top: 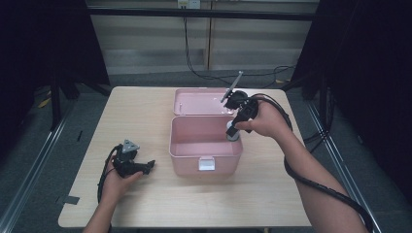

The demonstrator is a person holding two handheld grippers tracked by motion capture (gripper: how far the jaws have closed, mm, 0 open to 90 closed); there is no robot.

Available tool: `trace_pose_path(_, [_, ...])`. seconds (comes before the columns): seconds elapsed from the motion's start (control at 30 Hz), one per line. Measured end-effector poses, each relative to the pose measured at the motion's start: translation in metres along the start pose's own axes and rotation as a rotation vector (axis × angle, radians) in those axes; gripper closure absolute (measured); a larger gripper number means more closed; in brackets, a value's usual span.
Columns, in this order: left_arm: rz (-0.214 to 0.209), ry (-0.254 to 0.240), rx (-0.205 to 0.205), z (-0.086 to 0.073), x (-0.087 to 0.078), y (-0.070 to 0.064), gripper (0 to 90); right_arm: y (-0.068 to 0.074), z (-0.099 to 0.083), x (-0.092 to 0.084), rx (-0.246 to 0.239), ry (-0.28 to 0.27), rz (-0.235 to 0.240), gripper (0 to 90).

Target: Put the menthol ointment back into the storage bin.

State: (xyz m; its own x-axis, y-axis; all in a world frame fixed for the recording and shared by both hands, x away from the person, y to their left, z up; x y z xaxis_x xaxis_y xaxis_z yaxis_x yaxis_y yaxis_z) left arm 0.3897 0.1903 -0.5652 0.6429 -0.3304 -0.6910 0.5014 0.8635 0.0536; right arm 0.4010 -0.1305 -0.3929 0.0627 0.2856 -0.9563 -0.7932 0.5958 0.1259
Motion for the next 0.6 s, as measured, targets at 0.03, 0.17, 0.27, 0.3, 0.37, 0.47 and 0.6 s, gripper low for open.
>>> trace_pose_path(0.03, [0.0,0.0,0.0,0.0,0.0,0.0,13.3,-0.001,0.001,0.002,0.0,0.004,0.001,50.4])
trace_pose_path(0.17, [0.0,0.0,0.0,0.0,0.0,0.0,13.3,-0.002,0.006,0.007,0.009,0.005,0.008,50.4])
trace_pose_path(0.27, [0.0,0.0,0.0,0.0,0.0,0.0,13.3,-0.003,0.01,0.011,0.011,0.012,0.009,50.4])
trace_pose_path(0.3, [0.0,0.0,-0.001,0.0,0.0,0.0,13.3,-0.003,0.012,0.013,0.015,0.017,0.0,50.4])
trace_pose_path(0.37, [0.0,0.0,0.0,0.0,0.0,0.0,13.3,-0.004,0.014,0.016,0.016,0.013,0.001,50.4])
trace_pose_path(0.47, [0.0,0.0,0.0,0.0,0.0,0.0,13.3,-0.005,0.017,0.02,0.023,0.014,-0.003,50.4])
trace_pose_path(0.6, [0.0,0.0,0.0,0.0,0.0,0.0,13.3,-0.007,0.02,0.027,0.027,0.02,0.004,50.4])
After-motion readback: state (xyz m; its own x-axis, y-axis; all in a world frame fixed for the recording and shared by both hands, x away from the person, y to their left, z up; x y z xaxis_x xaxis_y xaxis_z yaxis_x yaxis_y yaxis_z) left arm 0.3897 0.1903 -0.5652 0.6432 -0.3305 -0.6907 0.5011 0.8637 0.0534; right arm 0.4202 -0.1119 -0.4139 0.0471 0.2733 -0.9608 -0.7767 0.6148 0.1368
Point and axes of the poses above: each handheld gripper's, and its own axes: x roughly forward along the jaws, z roughly out of its top, y roughly to its left, the point moved 8 cm from there along x, roughly forward along the jaws, and after that the axes turned 6 degrees about z, right-handed, at the moved point
